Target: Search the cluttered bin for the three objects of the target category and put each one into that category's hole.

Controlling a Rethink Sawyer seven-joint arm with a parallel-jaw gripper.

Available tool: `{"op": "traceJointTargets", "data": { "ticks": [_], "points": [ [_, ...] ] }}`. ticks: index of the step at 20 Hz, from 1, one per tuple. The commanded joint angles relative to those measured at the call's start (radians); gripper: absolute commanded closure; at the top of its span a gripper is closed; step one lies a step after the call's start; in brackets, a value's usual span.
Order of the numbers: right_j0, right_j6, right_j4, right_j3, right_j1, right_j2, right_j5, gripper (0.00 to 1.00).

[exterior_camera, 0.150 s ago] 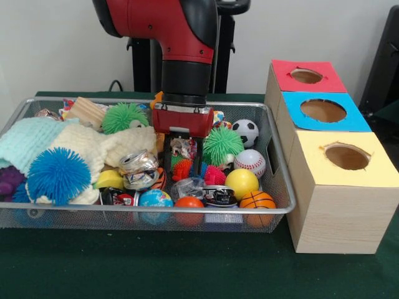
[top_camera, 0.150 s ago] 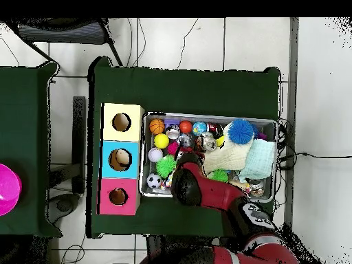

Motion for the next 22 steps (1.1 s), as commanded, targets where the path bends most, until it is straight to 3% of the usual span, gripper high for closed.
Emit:
{"op": "traceJointTargets", "data": {
  "ticks": [1, 22],
  "points": [
    [-0.039, 0.156, 0.028, -0.030, -0.042, 0.067, 0.120, 0.00],
    [-0.035, 0.164, 0.031, -0.132, 0.107, 0.079, 0.021, 0.00]
  ]
}}
